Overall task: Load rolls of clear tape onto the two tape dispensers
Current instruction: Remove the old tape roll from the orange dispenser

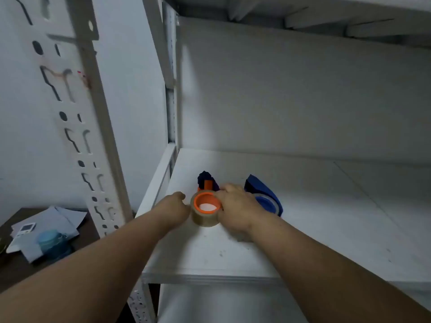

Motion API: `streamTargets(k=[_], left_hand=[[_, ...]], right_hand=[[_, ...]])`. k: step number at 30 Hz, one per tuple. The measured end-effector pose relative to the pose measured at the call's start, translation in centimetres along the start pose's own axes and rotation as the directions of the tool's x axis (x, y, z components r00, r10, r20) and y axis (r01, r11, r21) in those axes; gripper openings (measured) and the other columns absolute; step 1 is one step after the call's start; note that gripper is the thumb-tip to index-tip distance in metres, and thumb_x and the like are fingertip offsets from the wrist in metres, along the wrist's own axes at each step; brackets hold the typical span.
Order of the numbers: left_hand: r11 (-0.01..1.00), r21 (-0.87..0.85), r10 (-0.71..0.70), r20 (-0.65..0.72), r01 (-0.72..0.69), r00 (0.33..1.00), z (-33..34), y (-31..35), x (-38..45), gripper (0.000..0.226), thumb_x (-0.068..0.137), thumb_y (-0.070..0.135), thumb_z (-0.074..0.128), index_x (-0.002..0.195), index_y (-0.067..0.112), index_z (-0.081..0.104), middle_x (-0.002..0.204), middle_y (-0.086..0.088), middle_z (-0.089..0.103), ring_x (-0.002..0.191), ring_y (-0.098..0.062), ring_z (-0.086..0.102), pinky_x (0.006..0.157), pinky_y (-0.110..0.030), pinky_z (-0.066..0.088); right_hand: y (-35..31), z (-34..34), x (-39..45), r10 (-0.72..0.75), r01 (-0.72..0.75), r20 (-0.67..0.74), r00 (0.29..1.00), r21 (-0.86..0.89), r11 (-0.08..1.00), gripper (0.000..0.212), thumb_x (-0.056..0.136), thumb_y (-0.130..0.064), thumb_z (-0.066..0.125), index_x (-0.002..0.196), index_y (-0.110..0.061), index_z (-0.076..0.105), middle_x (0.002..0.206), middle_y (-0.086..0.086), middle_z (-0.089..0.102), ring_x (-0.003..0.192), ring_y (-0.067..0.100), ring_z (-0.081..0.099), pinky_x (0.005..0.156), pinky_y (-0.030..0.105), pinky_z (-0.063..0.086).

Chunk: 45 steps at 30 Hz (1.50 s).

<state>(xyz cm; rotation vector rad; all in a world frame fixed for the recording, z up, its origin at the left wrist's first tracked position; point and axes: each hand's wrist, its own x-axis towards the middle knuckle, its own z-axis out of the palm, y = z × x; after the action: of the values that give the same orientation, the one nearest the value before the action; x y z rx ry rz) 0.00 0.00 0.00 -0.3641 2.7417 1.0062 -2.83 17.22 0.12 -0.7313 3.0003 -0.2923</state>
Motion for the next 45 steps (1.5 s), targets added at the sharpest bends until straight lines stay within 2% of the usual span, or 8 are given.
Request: streamTargets(k=[7, 15, 19, 24, 28, 35, 40, 45], left_hand=[[0.987, -0.127, -0.101, 0.023, 0.103, 0.995, 1.8, -0.2, 2.2, 0.048, 0.097, 0.015, 0.045, 0.144, 0.008, 0.039, 0.15, -0.016, 0.041, 0.133, -0.034, 0.044, 0.105, -0.036, 0.038], [0.95, -0.292, -0.111, 0.021, 0.112, 0.994, 3.2, -0.7, 2.6, 0.04, 0.098, 0.032, 0.039, 0.128, 0.011, 0.056, 0.127, -0.017, 0.06, 0.116, -0.036, 0.056, 0.1, -0.042, 0.047], [0.645, -0.721, -0.197, 0.163, 0.253, 0.967, 3.6, -0.3, 1.6, 0.051, 0.102, 0.045, 0.035, 0.111, 0.002, 0.063, 0.096, -0.019, 0.062, 0.08, -0.029, 0.056, 0.069, -0.035, 0.046], [0.121, -0.92, -0.087, 0.365, 0.373, 0.927, 3.8, 0.4, 0.4, 0.041, 0.101, 0.037, 0.044, 0.121, 0.007, 0.063, 0.114, -0.017, 0.07, 0.091, -0.028, 0.067, 0.074, -0.039, 0.055], [-0.043, -0.941, 0.052, 0.334, 0.336, 0.941, 3.4, 0.3, -1.0, 0.042, 0.103, 0.028, 0.037, 0.127, 0.002, 0.059, 0.122, -0.023, 0.066, 0.096, -0.032, 0.067, 0.078, -0.04, 0.053], [0.162, -0.977, 0.091, 0.153, 0.137, 0.984, 2.6, 0.6, -2.4, 0.039, 0.098, 0.022, 0.042, 0.122, -0.001, 0.063, 0.111, -0.021, 0.07, 0.095, -0.031, 0.065, 0.087, -0.04, 0.049], [0.316, -0.948, 0.111, 0.081, 0.042, 0.991, 2.7, 0.8, -3.4, 0.039, 0.095, 0.018, 0.046, 0.12, -0.006, 0.063, 0.108, -0.025, 0.067, 0.097, -0.036, 0.061, 0.088, -0.045, 0.046], [0.314, -0.949, 0.131, 0.015, -0.028, 0.991, 3.0, 0.8, -3.9, 0.021, 0.093, 0.019, 0.056, 0.095, 0.003, 0.068, 0.09, -0.018, 0.07, 0.083, -0.029, 0.064, 0.076, -0.038, 0.047]], right_hand=[[-2.4, 2.6, 2.2, 0.0, 0.01, 0.052, 0.999, -0.188, 0.982, 0.023, 0.085, -0.039, 0.057, 0.099, -0.023, 0.066, 0.11, 0.004, 0.059, 0.115, 0.026, 0.041, 0.105, 0.043, 0.023], [-1.9, 2.9, 1.7, 0.028, -0.024, 0.031, 0.999, -0.121, 0.992, 0.017, 0.089, -0.031, 0.054, 0.105, -0.027, 0.06, 0.123, 0.003, 0.058, 0.129, 0.025, 0.032, 0.11, 0.049, 0.012], [-1.4, 2.1, 0.4, 0.098, -0.086, -0.053, 0.994, 0.19, 0.978, 0.01, 0.093, -0.032, 0.051, 0.097, -0.023, 0.054, 0.12, 0.003, 0.055, 0.117, 0.024, 0.043, 0.102, 0.041, 0.032], [-1.4, 2.6, -1.8, 0.165, -0.103, -0.042, 0.985, 0.625, 0.774, 0.03, 0.096, -0.027, 0.05, 0.124, -0.017, 0.055, 0.117, 0.001, 0.049, 0.101, 0.021, 0.059, 0.09, 0.037, 0.051], [-1.1, 2.8, -3.5, 0.182, -0.05, -0.069, 0.981, 0.814, 0.578, 0.029, 0.094, -0.019, 0.056, 0.122, -0.023, 0.059, 0.121, -0.001, 0.044, 0.099, 0.016, 0.06, 0.073, 0.021, 0.056], [-0.4, 3.0, -3.4, 0.327, -0.268, 0.254, 0.91, 0.963, -0.003, 0.029, 0.096, -0.037, 0.046, 0.113, -0.017, 0.058, 0.102, 0.008, 0.072, 0.091, 0.022, 0.07, 0.076, 0.036, 0.056], [-0.4, 3.6, -2.3, 0.222, -0.281, 0.291, 0.931, 0.957, -0.076, 0.053, 0.089, -0.063, 0.045, 0.13, -0.03, 0.05, 0.123, 0.003, 0.065, 0.109, 0.021, 0.064, 0.095, 0.041, 0.052], [-0.8, 3.5, -2.4, 0.133, -0.255, 0.265, 0.955, 0.963, -0.088, 0.078, 0.066, -0.078, 0.06, 0.129, -0.034, 0.052, 0.127, 0.002, 0.064, 0.115, 0.021, 0.062, 0.102, 0.046, 0.047]])
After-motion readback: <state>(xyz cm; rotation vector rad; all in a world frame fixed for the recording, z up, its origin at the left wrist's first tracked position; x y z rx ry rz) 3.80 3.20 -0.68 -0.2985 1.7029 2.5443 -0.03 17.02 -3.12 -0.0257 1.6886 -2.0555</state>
